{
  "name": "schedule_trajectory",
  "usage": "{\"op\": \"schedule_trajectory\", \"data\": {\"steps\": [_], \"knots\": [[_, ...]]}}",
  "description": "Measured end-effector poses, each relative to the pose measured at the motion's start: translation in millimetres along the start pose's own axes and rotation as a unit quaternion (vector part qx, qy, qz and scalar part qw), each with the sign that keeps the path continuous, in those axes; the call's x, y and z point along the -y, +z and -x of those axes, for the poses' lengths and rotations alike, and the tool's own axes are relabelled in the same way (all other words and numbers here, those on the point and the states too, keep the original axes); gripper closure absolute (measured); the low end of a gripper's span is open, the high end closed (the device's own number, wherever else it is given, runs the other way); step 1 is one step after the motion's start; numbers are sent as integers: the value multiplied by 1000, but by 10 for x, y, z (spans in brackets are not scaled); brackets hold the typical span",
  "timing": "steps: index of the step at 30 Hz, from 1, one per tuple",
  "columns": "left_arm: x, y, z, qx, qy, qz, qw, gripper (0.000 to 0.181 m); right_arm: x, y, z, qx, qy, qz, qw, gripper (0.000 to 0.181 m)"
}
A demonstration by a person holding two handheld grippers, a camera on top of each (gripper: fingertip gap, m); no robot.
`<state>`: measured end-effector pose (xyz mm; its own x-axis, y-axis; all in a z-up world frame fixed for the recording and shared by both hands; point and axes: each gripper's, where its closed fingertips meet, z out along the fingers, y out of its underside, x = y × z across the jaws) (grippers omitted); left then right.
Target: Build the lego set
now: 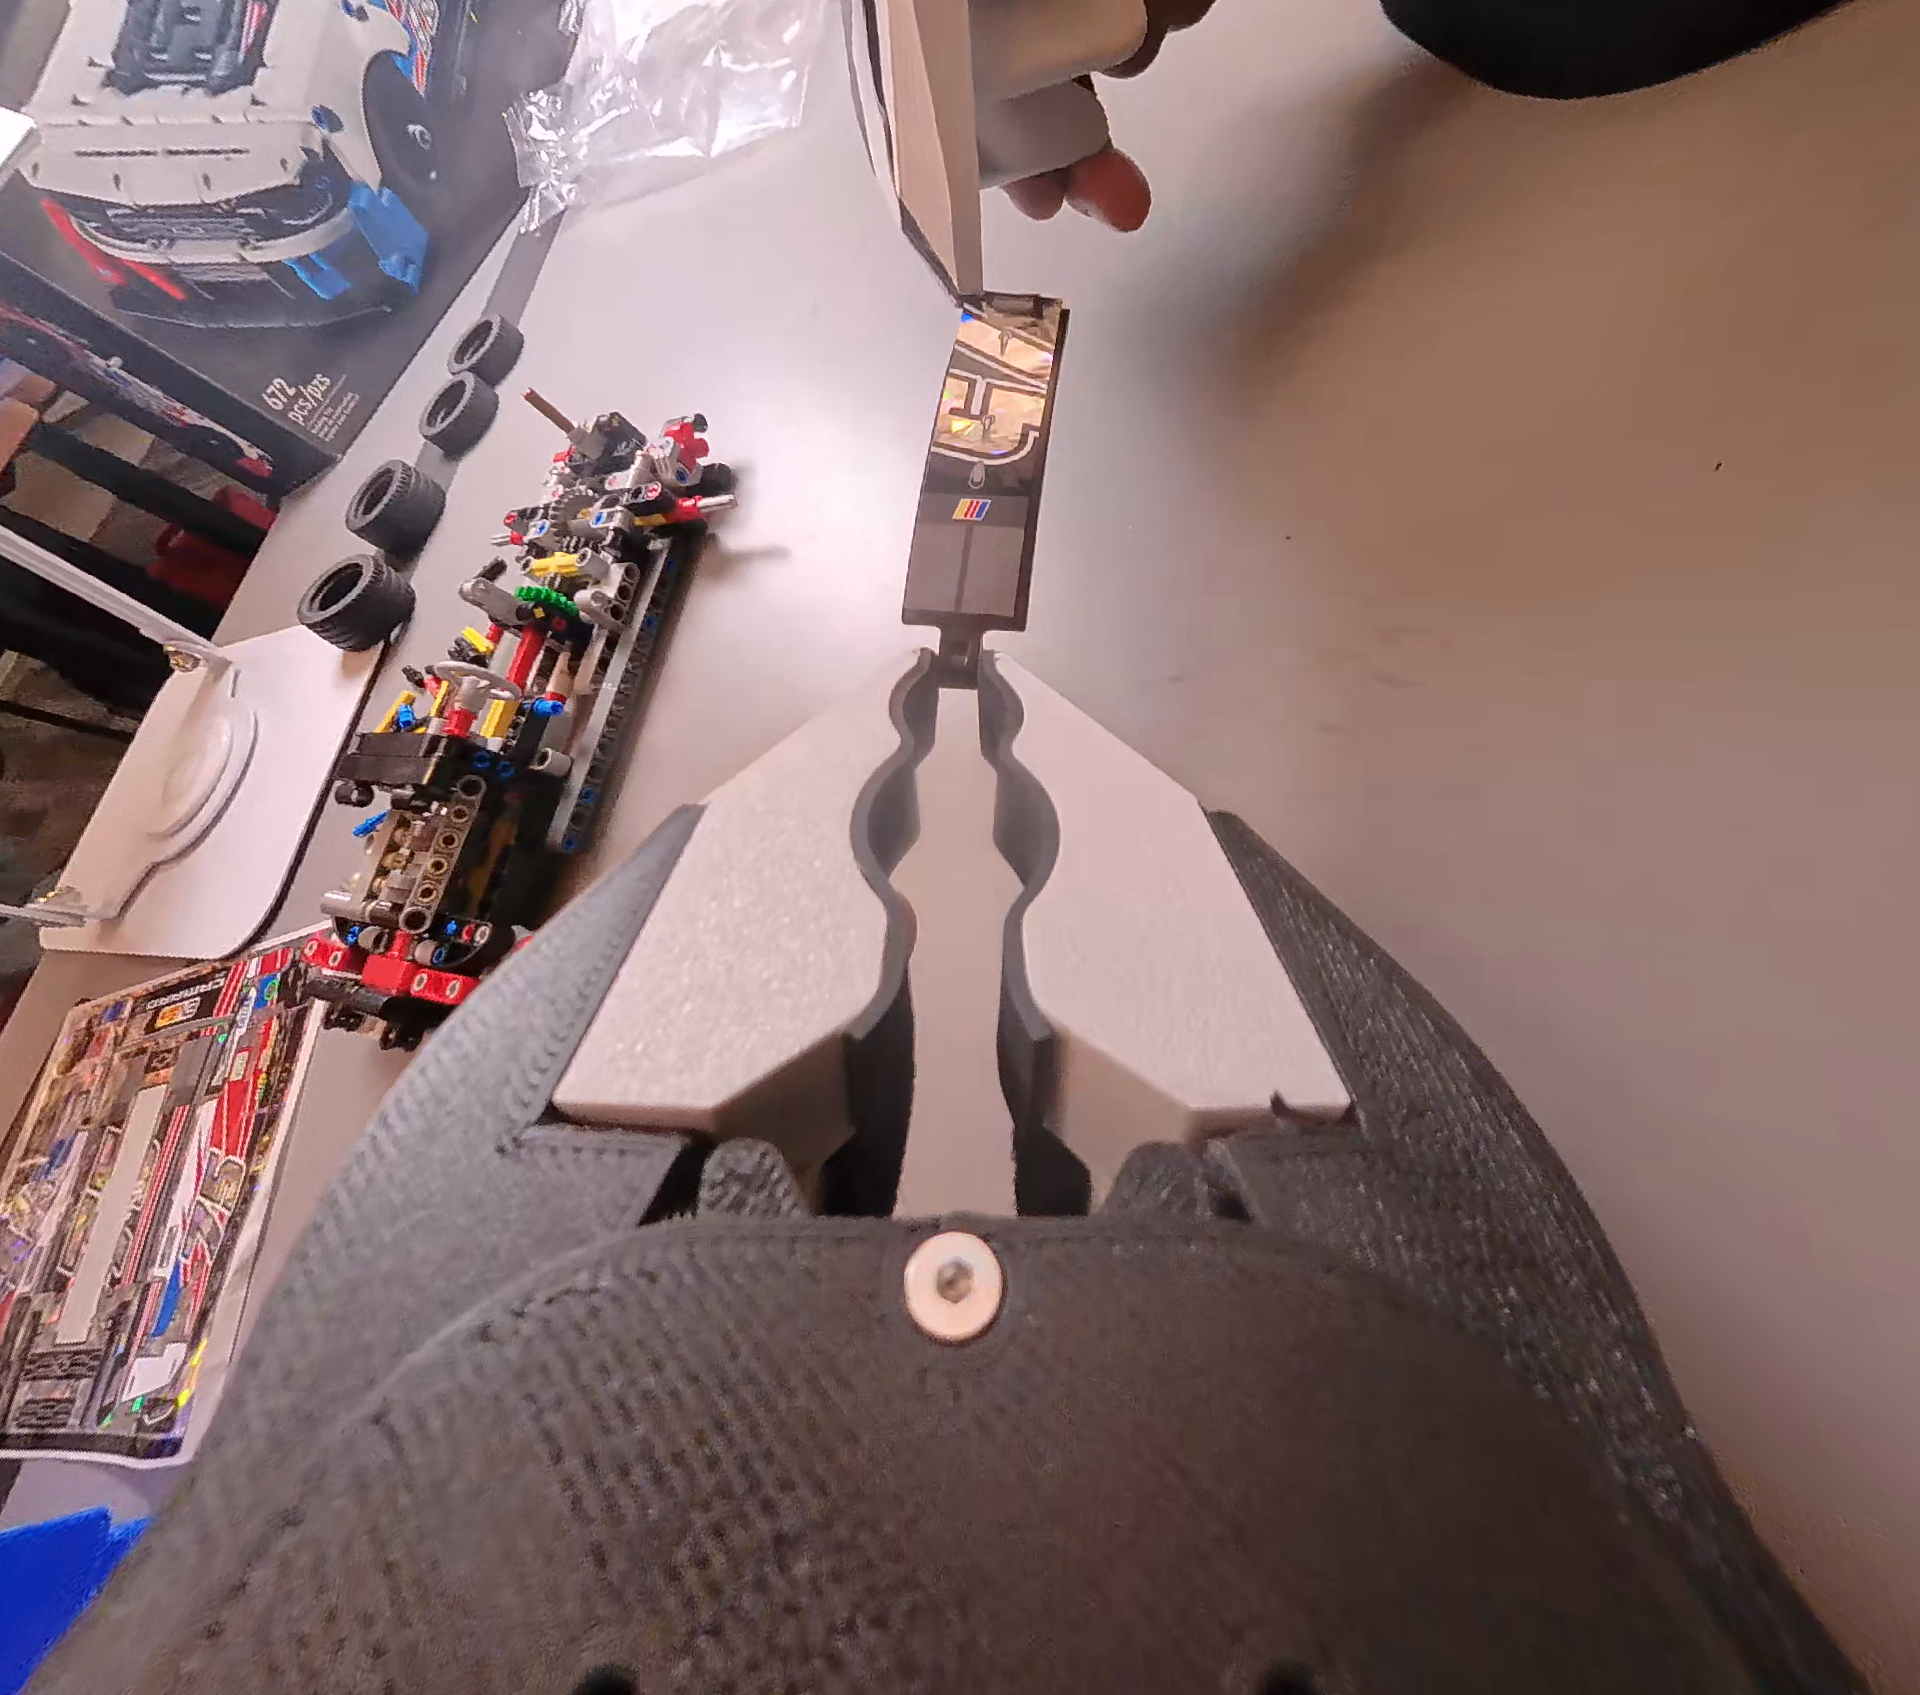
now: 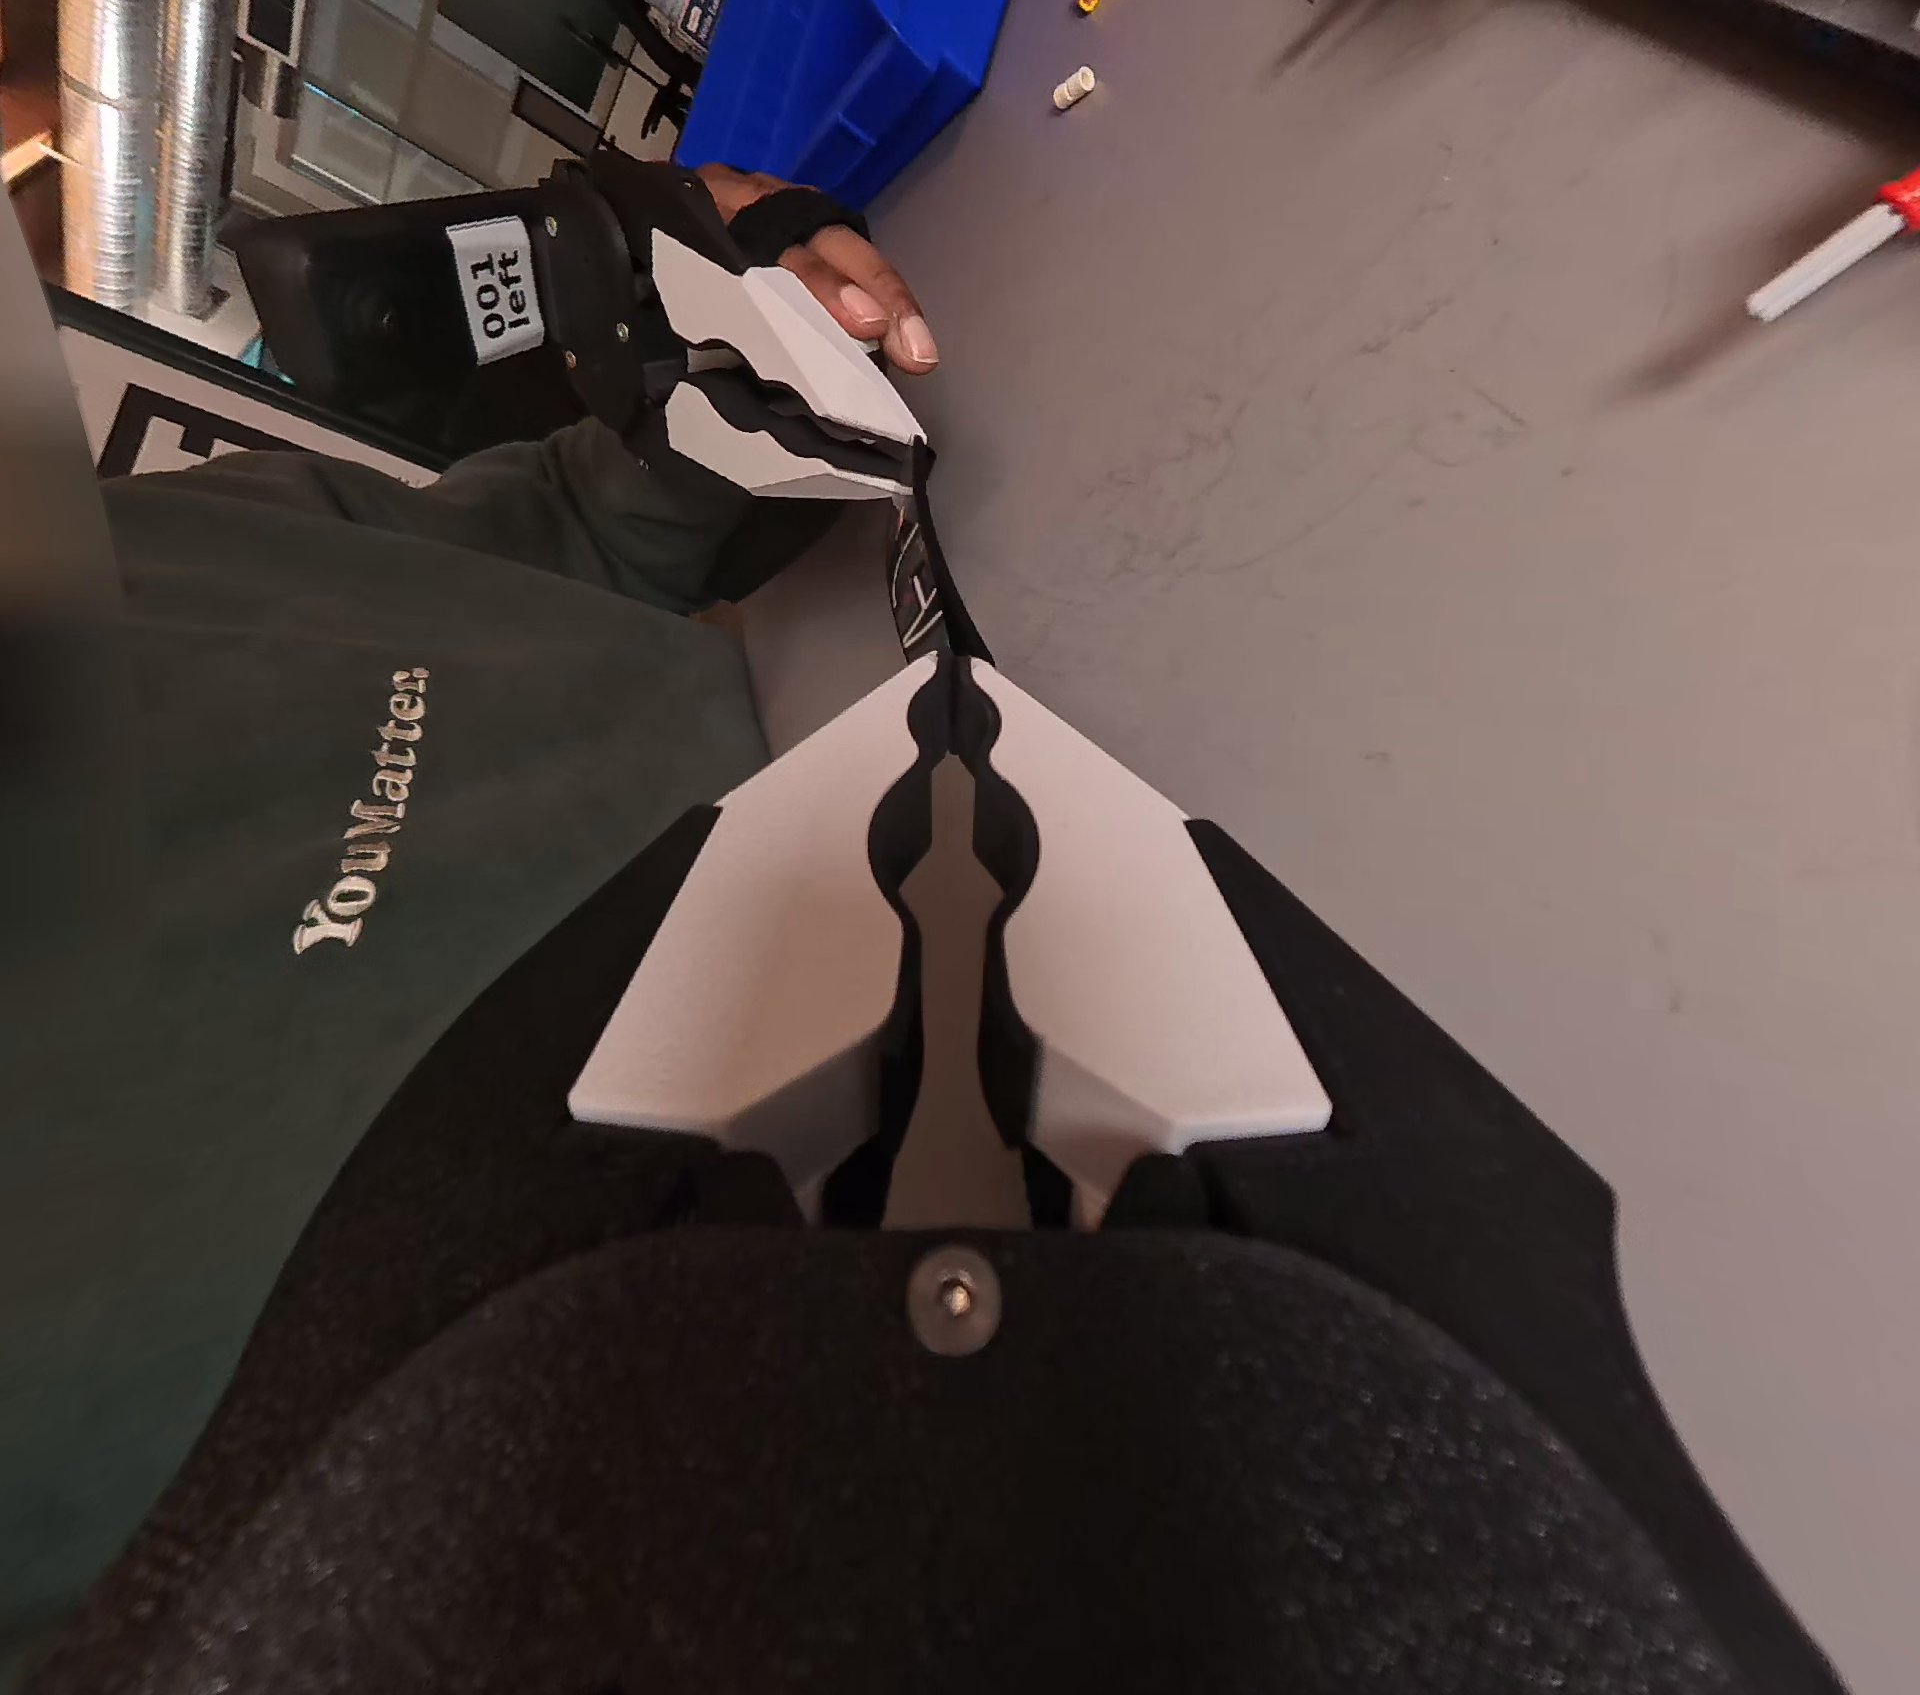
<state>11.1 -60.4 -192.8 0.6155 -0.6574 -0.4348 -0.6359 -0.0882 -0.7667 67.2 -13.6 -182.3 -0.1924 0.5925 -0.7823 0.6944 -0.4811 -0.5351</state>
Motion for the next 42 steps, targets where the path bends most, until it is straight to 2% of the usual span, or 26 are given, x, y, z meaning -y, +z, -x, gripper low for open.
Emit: {"op": "schedule_trajectory", "data": {"steps": [16, 22, 28, 30, 34, 38, 40, 42], "knots": [[119, -49, -7, 17, 46, -26, 998, 176, 53, -174, 51, -25, -47, -29, 998, 181], [131, -61, -5, 18, 48, -29, 998, 176, 99, -237, 114, -26, -75, -52, 995, 165], [153, -76, 16, 24, 48, -34, 998, 176, 6, -49, 137, -15, -74, -46, 996, 145], [163, -84, 19, 24, 47, -37, 998, 176, -15, 21, 146, -6, -71, -44, 996, 147], [185, -109, 38, 28, 47, -43, 998, 176, -7, 58, 158, 9, -64, -47, 997, 168], [214, -124, 42, 26, 38, -53, 998, 176, -6, 38, 260, 37, -68, -44, 996, 174], [242, -136, 31, 13, 10, -69, 997, 173, 4, 18, 323, 55, -77, -46, 994, 176], [284, -164, 29, -16, -54, -98, 994, 166, 0, 0, 387, 70, -102, -44, 991, 178]]}}
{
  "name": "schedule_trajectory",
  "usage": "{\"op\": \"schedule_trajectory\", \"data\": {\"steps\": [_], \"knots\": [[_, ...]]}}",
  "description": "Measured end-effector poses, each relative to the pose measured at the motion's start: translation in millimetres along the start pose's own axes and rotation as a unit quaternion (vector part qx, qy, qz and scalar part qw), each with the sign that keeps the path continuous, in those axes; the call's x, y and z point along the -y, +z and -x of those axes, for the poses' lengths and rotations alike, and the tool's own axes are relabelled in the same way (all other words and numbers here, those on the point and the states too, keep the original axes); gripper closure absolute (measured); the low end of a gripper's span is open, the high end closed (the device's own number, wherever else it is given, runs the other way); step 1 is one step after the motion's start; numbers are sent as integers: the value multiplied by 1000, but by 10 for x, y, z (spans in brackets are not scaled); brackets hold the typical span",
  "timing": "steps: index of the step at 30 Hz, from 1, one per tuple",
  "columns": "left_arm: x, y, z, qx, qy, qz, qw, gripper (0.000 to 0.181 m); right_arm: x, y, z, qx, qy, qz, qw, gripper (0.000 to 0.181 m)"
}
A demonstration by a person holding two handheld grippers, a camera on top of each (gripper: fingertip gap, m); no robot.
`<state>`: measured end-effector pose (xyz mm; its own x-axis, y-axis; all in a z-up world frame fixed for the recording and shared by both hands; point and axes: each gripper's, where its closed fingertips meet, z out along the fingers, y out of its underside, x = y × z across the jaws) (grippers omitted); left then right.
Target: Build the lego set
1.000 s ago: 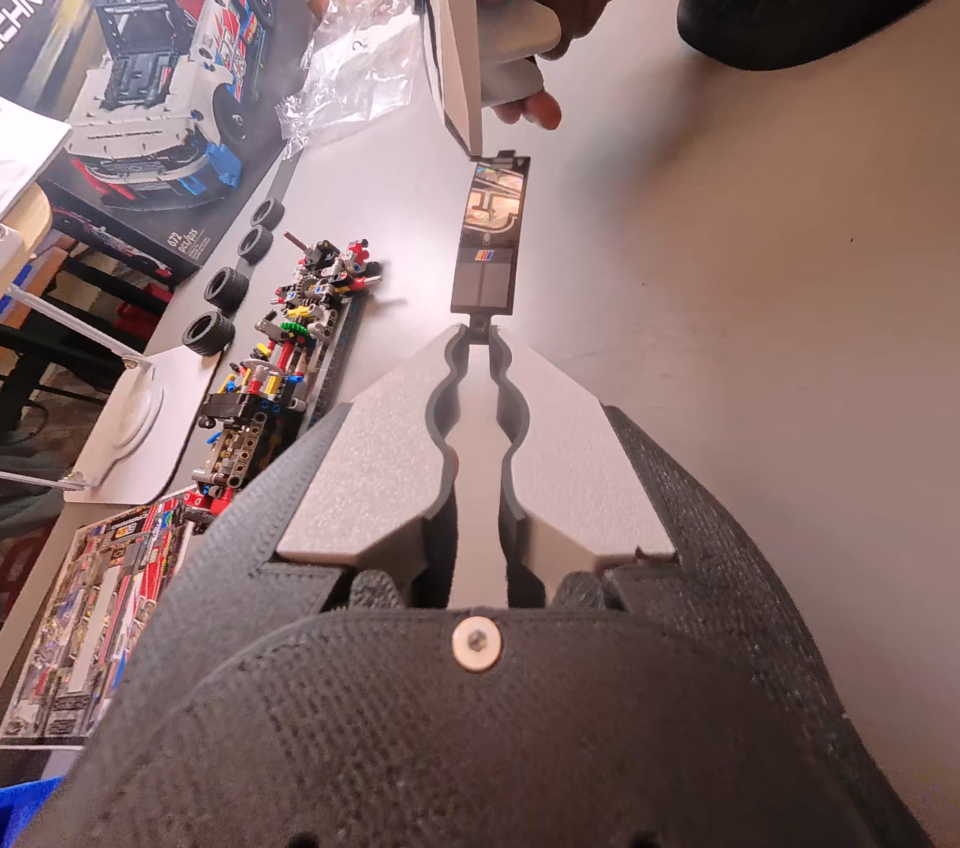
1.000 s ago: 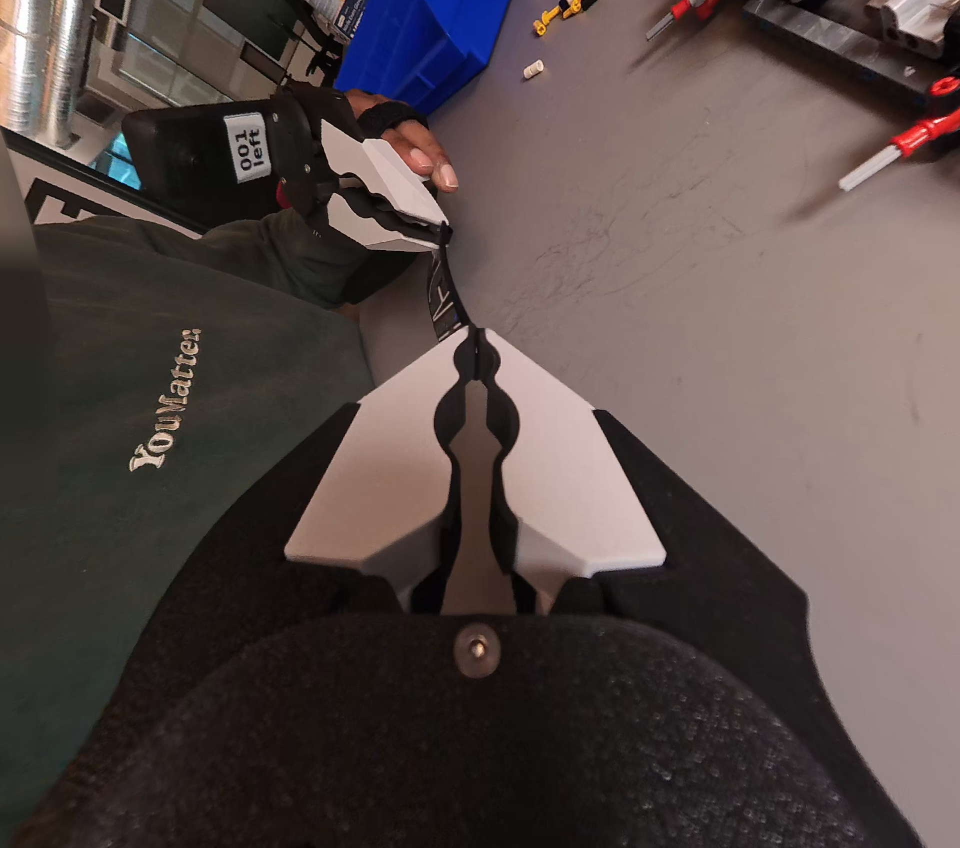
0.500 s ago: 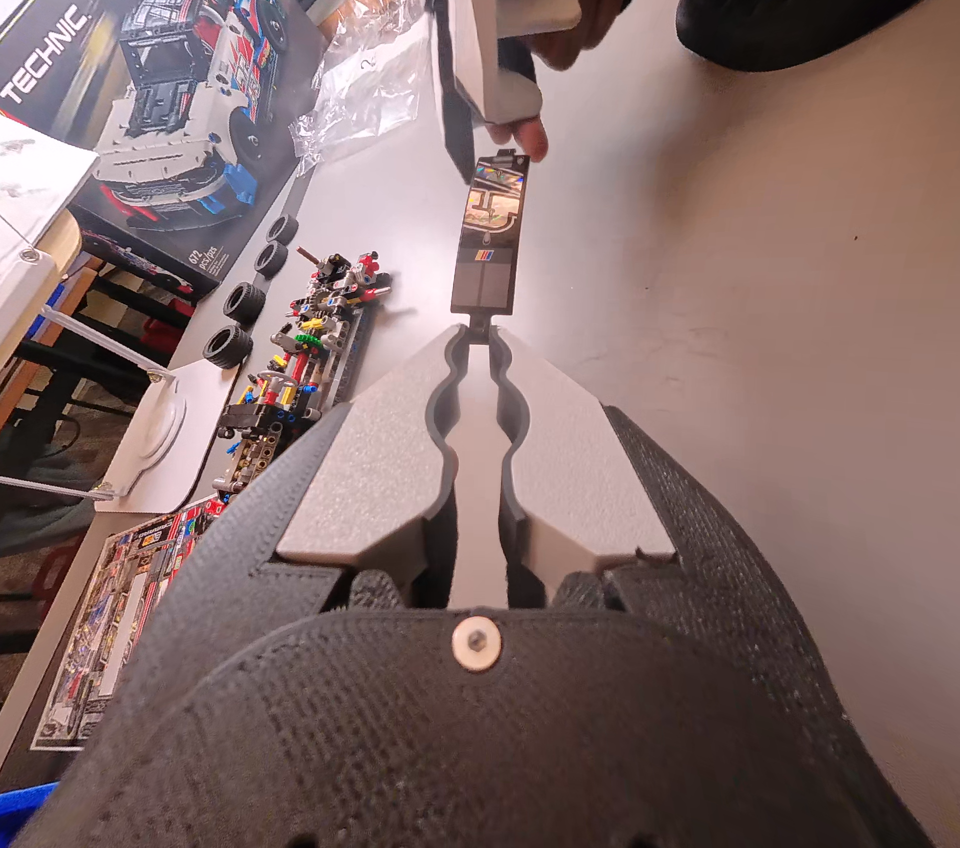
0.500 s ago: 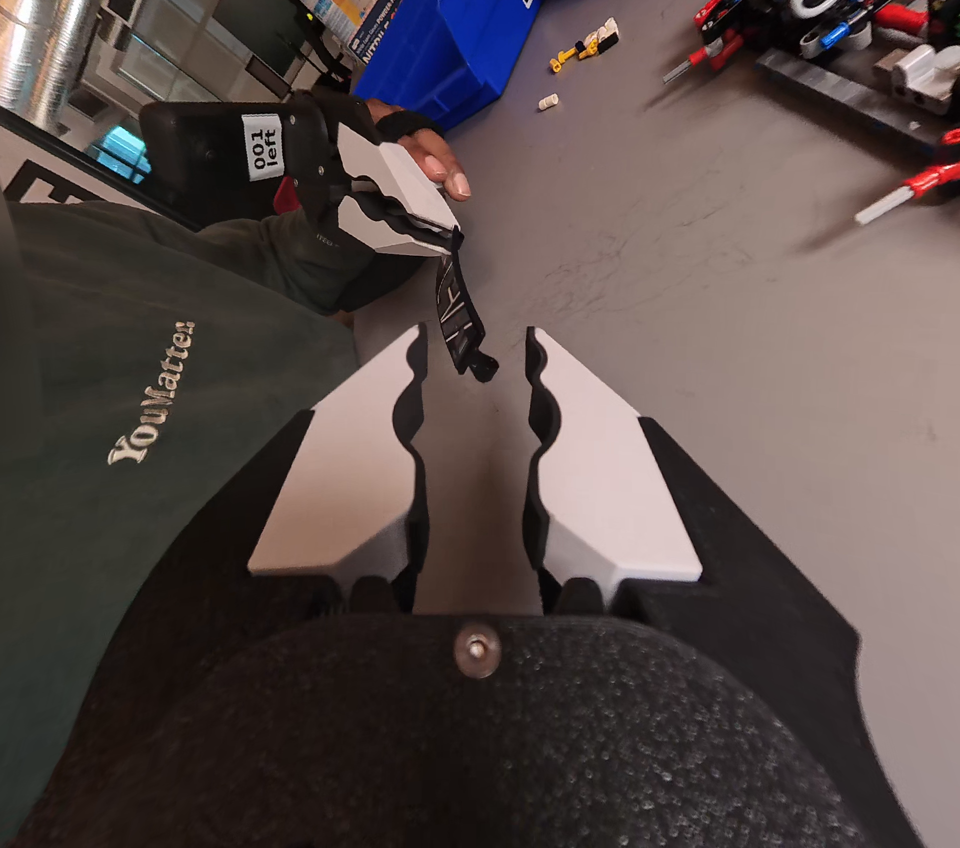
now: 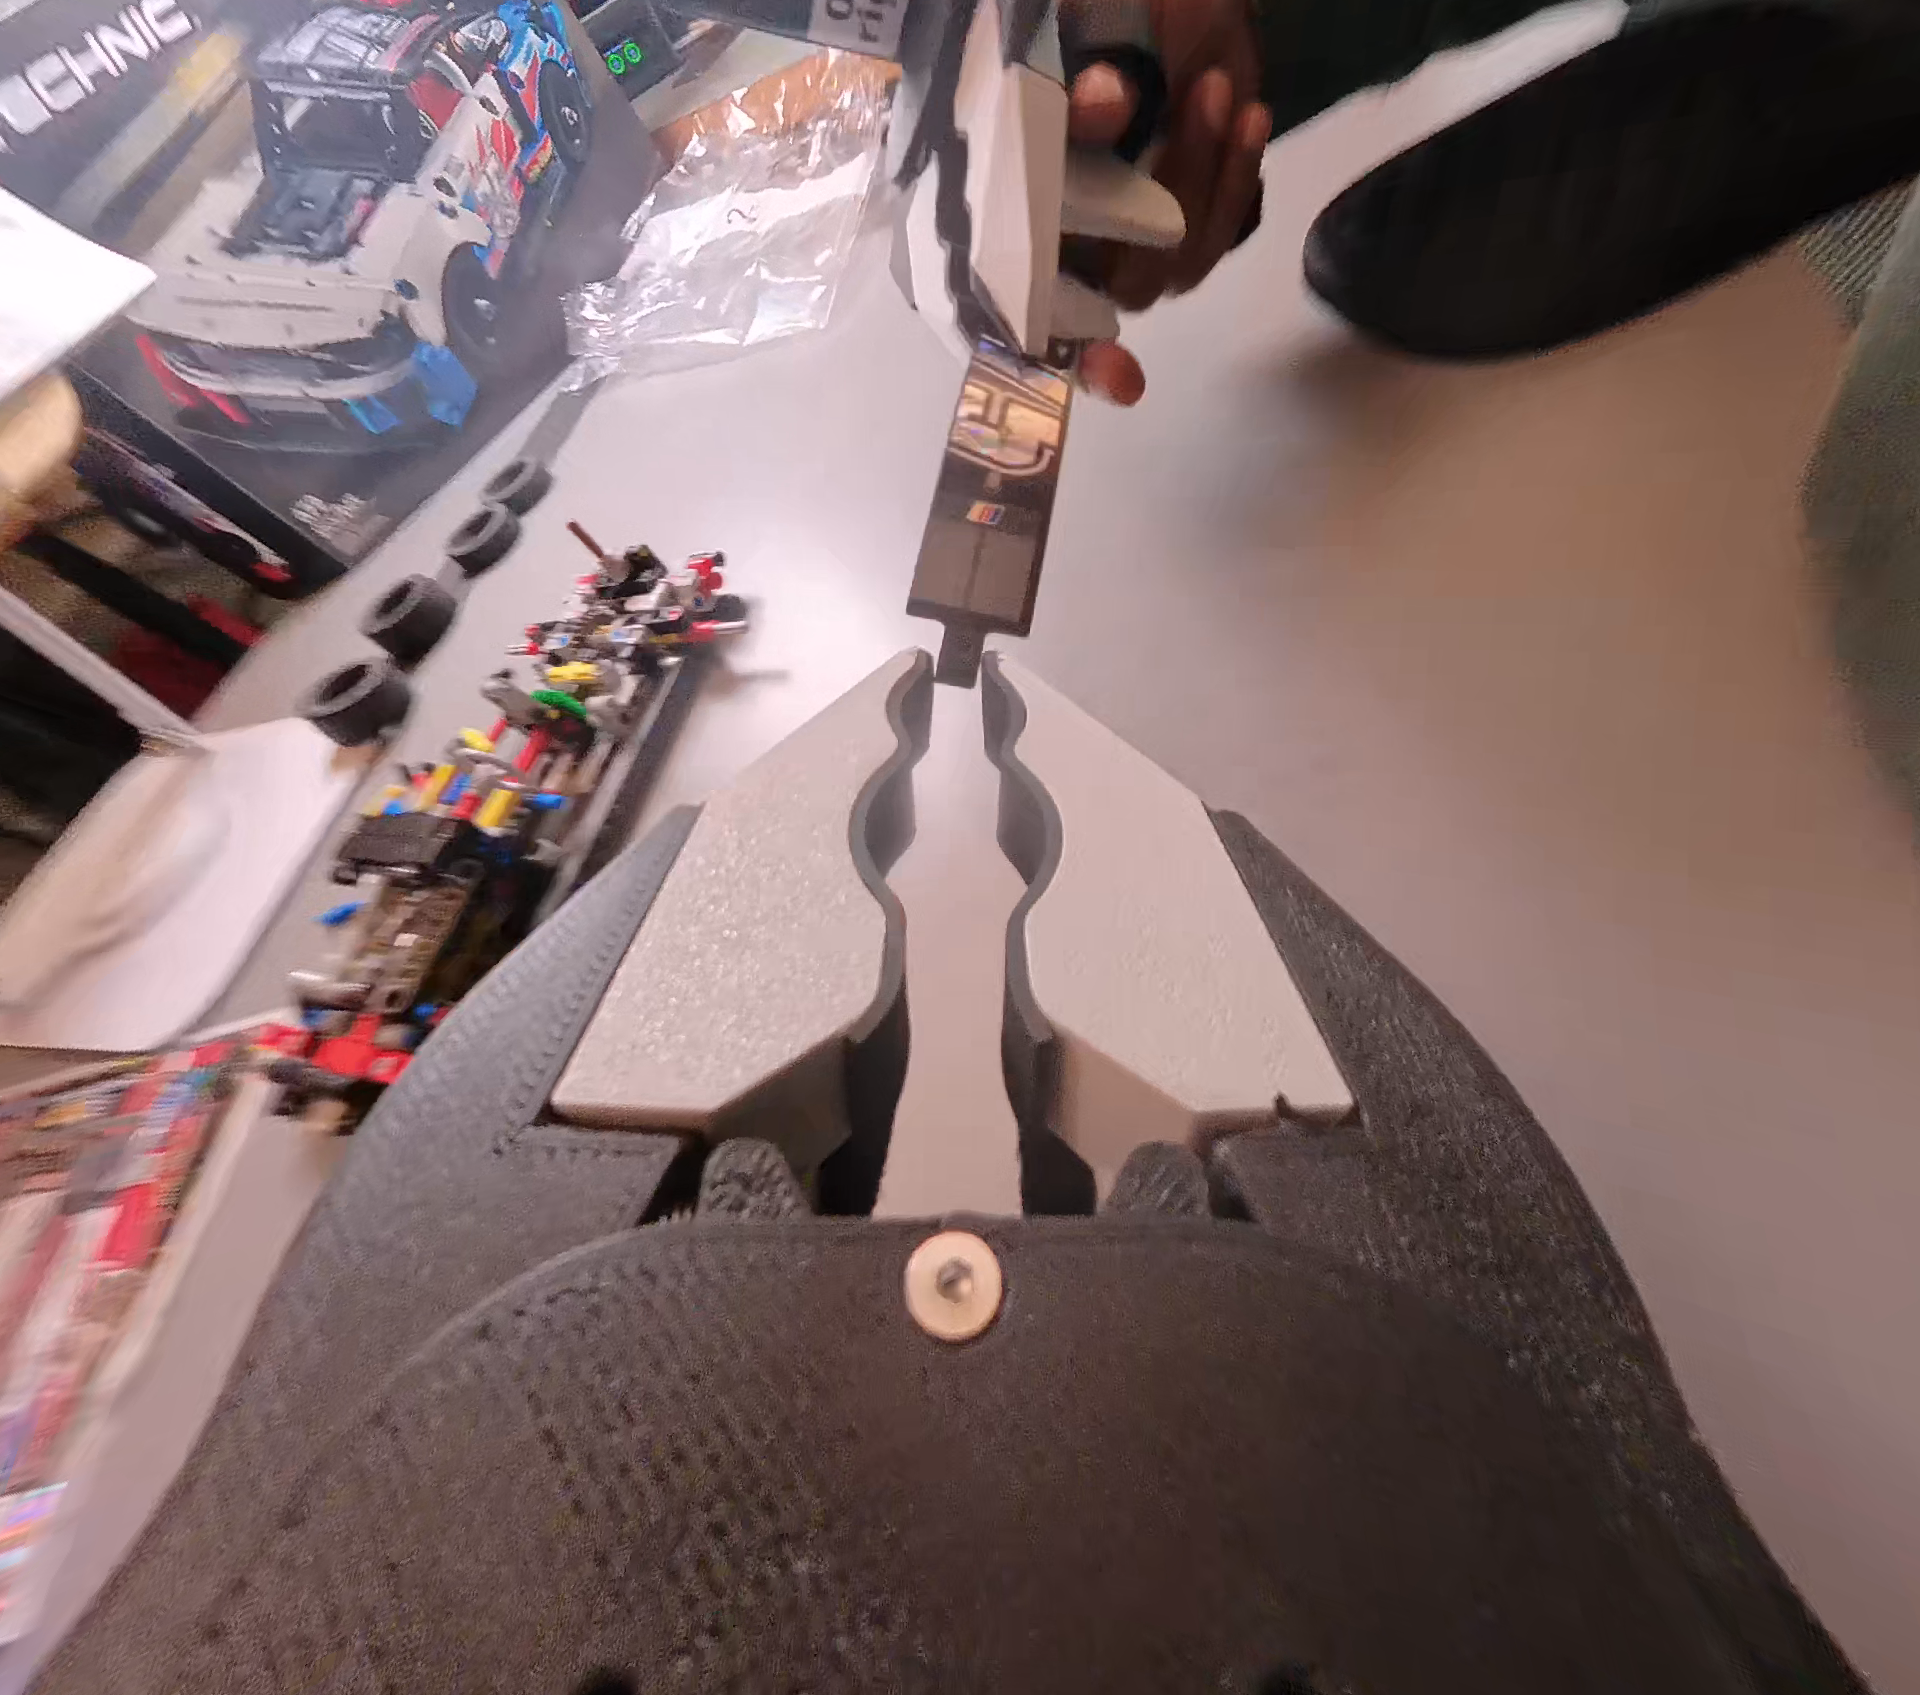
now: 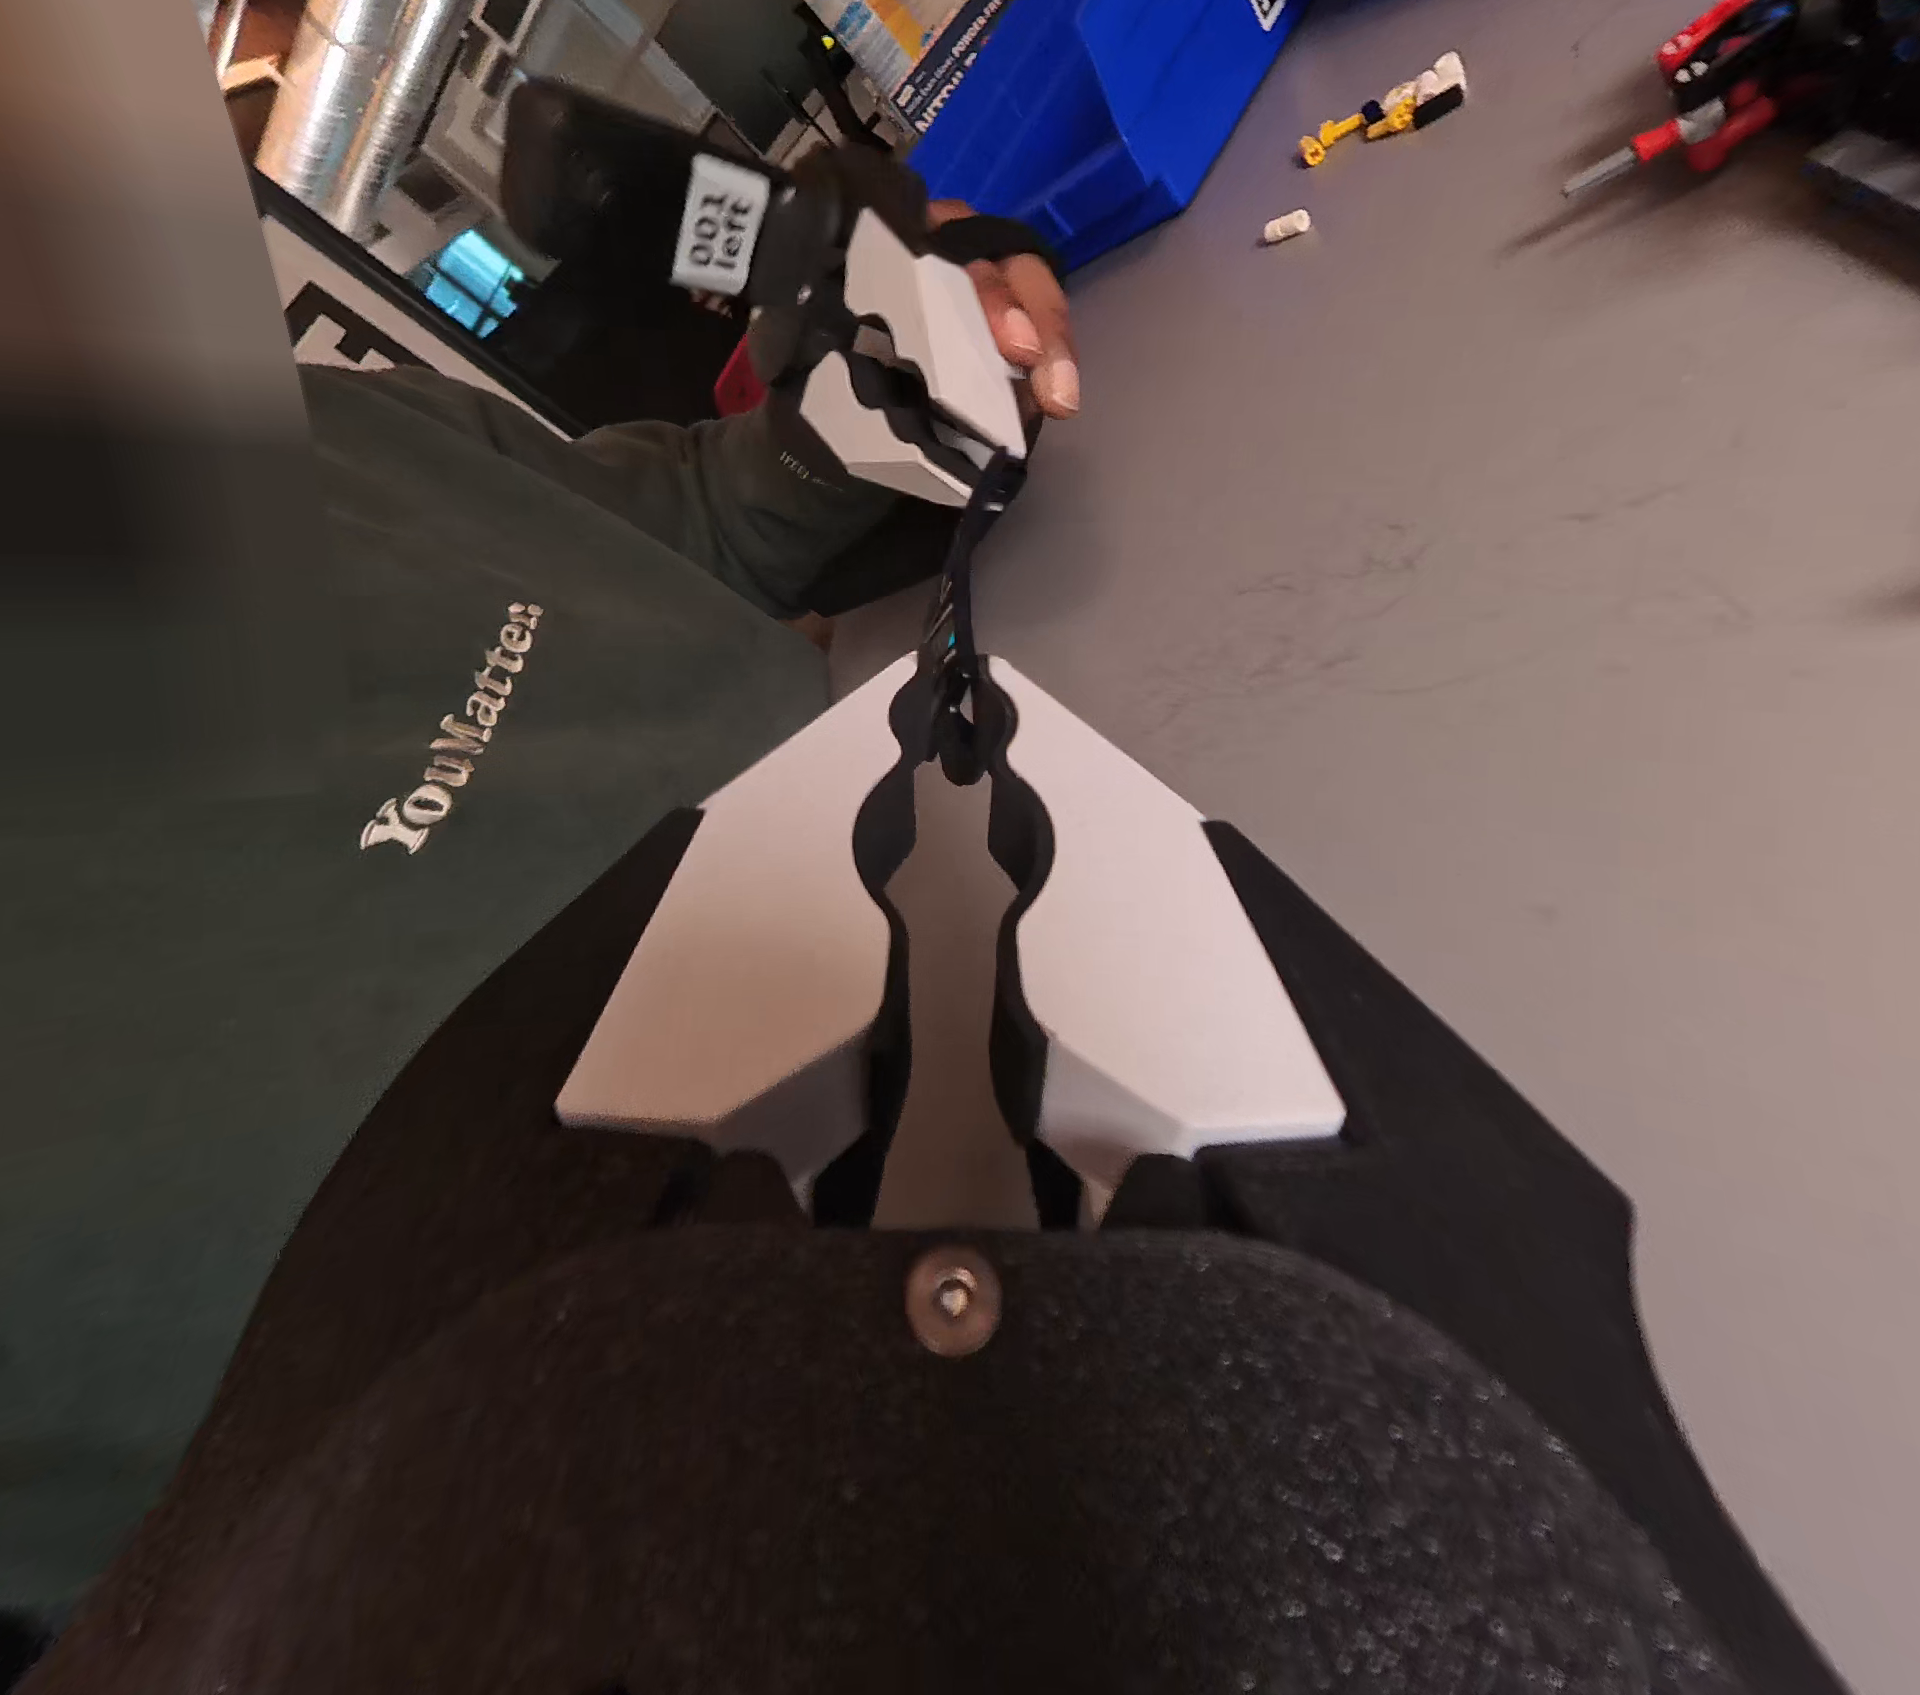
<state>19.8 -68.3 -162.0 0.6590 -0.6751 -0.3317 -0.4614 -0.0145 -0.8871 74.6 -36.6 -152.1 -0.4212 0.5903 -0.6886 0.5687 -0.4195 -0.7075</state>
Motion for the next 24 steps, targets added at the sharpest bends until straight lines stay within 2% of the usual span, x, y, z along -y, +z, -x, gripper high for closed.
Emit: {"op": "schedule_trajectory", "data": {"steps": [2, 4, 6, 10, 11, 13, 15, 19, 22, 24], "knots": [[72, -41, 8, -40, -99, -40, 993, 160, 14, -8, 67, 13, -35, 0, 999, 181], [159, -90, 34, -81, -192, -84, 975, 152, 15, -3, 156, 31, -72, 5, 997, 181], [178, -87, 37, -109, -246, -102, 958, 142, -16, 35, 230, 44, -110, 21, 993, 181], [257, -75, -185, -188, -270, -114, 937, 148, -116, 164, 262, 54, -152, 71, 984, 181], [264, -72, -247, -203, -264, -110, 936, 155, -132, 195, 274, 59, -156, 80, 983, 181], [270, -86, -357, -227, -245, -103, 937, 179, -162, 243, 283, 65, -167, 101, 979, 181], [278, -100, -353, -227, -242, -97, 938, 181, -143, 249, 277, 65, -178, 107, 976, 181], [308, -113, -248, -216, -268, -107, 933, 181, 22, 224, 244, 56, -181, 73, 979, 181], [301, -148, -185, -212, -282, -117, 928, 181, 61, 241, 117, 6, -196, 58, 979, 148], [260, -121, -194, -206, -270, -102, 935, 181, 31, 326, 161, -8, -230, 59, 971, 139]]}}
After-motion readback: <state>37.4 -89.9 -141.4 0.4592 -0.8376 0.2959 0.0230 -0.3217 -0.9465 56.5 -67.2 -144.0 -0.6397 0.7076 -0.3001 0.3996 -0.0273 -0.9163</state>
